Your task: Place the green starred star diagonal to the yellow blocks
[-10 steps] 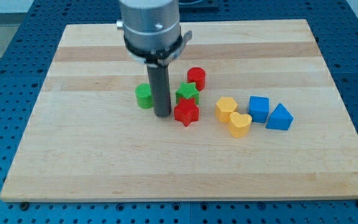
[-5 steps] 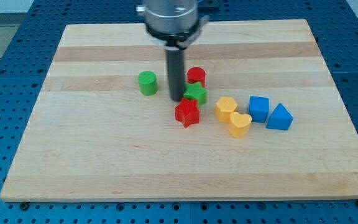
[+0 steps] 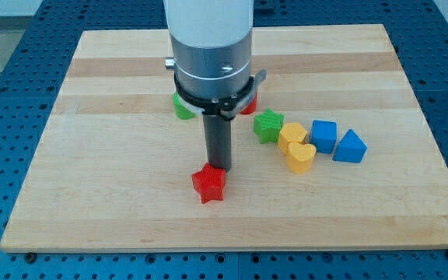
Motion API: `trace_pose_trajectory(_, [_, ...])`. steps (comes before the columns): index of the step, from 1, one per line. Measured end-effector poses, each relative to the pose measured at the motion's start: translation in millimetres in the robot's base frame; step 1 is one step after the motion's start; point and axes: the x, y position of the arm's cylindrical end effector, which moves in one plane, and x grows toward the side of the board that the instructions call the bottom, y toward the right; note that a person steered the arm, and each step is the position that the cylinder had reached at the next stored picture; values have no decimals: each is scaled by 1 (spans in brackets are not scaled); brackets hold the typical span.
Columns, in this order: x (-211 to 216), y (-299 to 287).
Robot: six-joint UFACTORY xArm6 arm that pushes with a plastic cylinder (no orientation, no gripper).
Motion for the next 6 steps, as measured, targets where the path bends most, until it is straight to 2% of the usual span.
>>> trace_pose_trajectory(1, [-25, -55])
trace_pose_trajectory(2, [0, -100])
trace_pose_trajectory(3, [43, -75])
trace_pose_trajectory(5, [46, 51])
trace_pose_trajectory(6, [47, 73])
